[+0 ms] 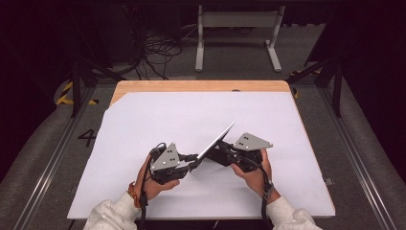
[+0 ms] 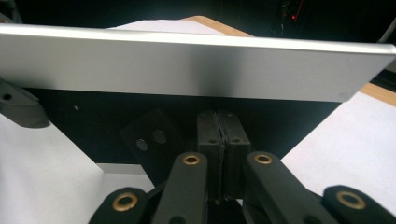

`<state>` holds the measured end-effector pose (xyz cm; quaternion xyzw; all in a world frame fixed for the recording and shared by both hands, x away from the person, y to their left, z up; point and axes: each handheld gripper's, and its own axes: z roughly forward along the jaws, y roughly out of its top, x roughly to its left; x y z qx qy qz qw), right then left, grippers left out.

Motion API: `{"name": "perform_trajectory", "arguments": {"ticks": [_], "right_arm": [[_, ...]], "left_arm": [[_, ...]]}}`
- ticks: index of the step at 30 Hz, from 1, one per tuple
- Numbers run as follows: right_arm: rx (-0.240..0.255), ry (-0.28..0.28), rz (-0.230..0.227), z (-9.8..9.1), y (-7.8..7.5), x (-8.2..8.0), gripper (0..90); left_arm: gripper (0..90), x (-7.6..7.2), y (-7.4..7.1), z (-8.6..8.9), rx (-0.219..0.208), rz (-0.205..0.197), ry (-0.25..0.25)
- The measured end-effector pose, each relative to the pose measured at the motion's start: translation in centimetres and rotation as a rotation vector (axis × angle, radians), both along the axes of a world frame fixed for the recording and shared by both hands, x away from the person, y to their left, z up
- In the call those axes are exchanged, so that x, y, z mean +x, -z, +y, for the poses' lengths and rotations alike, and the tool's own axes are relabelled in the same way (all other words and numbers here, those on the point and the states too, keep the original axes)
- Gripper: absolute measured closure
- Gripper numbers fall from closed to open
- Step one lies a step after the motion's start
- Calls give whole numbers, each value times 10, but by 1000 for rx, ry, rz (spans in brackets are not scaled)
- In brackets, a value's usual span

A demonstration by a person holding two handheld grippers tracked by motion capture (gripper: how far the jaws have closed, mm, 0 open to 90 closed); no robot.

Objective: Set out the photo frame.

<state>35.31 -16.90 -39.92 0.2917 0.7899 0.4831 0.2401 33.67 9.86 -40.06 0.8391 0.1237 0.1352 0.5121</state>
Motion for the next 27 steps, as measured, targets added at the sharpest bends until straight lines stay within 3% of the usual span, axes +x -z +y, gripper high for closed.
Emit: {"name": "perform_trajectory", "arguments": {"ticks": [14,18,21,23,27], "right_arm": [[-13,5,-6,2,-1,-1,896],[-1,1,1,0,-1,0,877],[6,14,4,-3,-1,1,881],[14,28,6,-7,-1,3,883],[30,49,8,-15,-2,5,889]], "left_arm": [[754,0,2,-2,-2,12,3],[751,0,1,0,18,6,21],[686,-1,1,4,46,4,44],[711,-3,1,8,71,-4,44],[801,-4,2,21,73,1,29]]}}
